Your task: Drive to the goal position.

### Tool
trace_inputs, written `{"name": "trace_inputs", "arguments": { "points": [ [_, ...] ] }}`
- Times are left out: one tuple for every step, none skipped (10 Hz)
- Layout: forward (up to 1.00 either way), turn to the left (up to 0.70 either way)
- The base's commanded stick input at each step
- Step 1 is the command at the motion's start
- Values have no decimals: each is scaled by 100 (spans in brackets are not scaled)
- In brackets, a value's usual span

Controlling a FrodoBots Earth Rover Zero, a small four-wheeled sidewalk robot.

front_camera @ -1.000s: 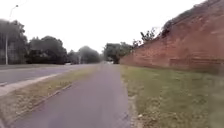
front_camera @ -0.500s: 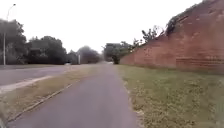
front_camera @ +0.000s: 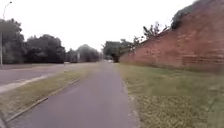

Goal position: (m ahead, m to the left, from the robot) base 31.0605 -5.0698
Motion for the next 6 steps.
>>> {"name": "trace_inputs", "arguments": {
  "points": [
    [100,0],
    [100,0],
    [100,0],
    [100,0],
    [100,0],
    [100,0]
  ]
}}
